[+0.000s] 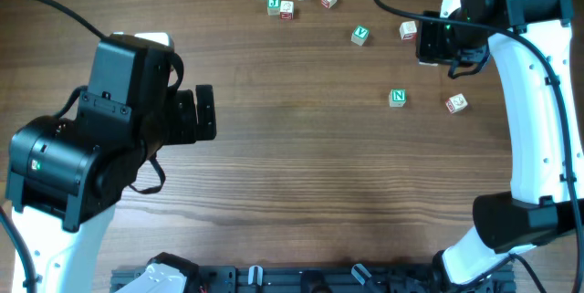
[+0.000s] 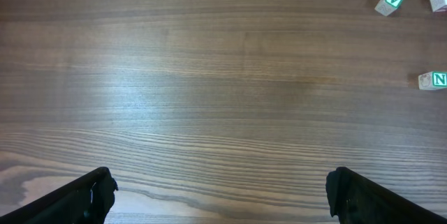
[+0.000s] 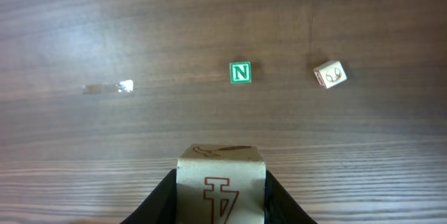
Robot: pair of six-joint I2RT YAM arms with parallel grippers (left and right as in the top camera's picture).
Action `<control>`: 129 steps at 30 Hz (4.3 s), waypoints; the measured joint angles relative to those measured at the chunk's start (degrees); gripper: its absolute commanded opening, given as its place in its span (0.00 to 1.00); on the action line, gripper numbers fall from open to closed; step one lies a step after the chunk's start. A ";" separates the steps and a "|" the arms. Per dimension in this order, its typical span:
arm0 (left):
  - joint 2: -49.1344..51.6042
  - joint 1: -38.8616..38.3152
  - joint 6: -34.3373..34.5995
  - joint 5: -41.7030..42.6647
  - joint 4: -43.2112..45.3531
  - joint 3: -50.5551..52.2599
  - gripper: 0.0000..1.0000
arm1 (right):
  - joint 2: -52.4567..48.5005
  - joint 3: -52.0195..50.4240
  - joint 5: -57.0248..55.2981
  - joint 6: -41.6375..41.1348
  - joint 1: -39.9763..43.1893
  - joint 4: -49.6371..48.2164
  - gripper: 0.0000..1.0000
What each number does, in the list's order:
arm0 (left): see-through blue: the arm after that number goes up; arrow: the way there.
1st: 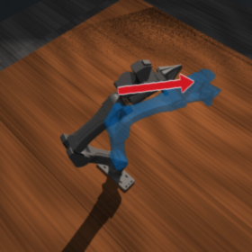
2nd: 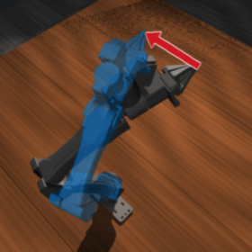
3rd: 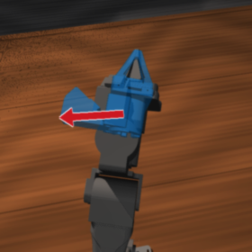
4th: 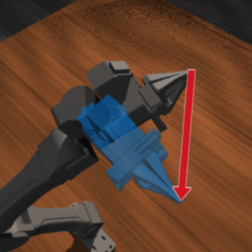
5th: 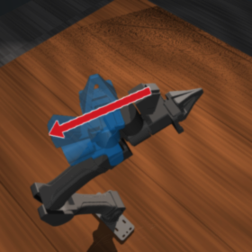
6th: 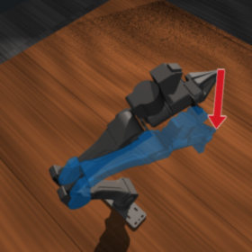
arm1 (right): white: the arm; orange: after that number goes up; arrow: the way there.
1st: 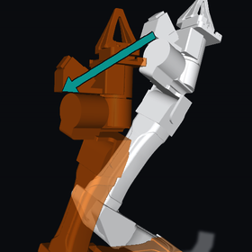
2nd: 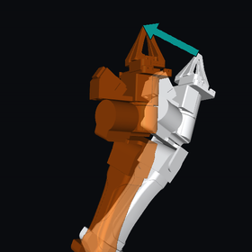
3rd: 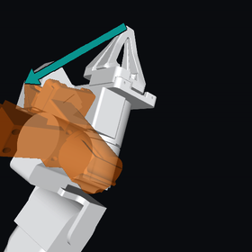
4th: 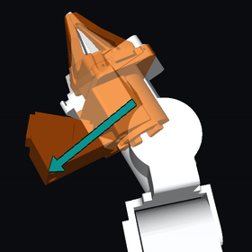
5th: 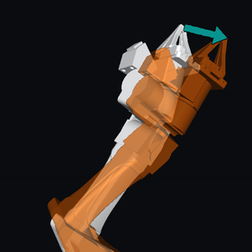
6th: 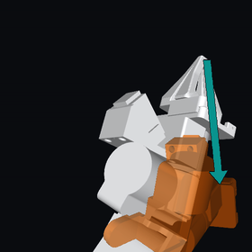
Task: Form a tower
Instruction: 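Carry the 4 block over the green N block, then lower the 4 block onto the N block and open the right gripper, then move the right gripper to the pile and grasp the baseball 2 block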
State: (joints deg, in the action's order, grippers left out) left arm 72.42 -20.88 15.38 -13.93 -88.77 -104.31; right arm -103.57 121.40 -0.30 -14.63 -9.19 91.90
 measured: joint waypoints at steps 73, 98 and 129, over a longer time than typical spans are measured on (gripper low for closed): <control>0.00 0.00 -0.02 0.00 0.00 0.02 1.00 | -7.50 -41.38 4.81 8.24 4.37 -41.83 0.12; 0.00 0.00 0.00 0.00 0.00 0.02 1.00 | -7.56 -39.28 -0.72 -6.16 0.42 -35.17 0.04; 0.00 0.00 -0.02 0.00 0.00 0.02 1.00 | -7.54 -40.72 -0.59 -0.50 0.37 -38.34 1.00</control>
State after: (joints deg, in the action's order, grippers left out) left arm 72.42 -20.88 15.35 -13.93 -88.77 -104.29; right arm -111.11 80.68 -0.89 -15.14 -8.82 53.56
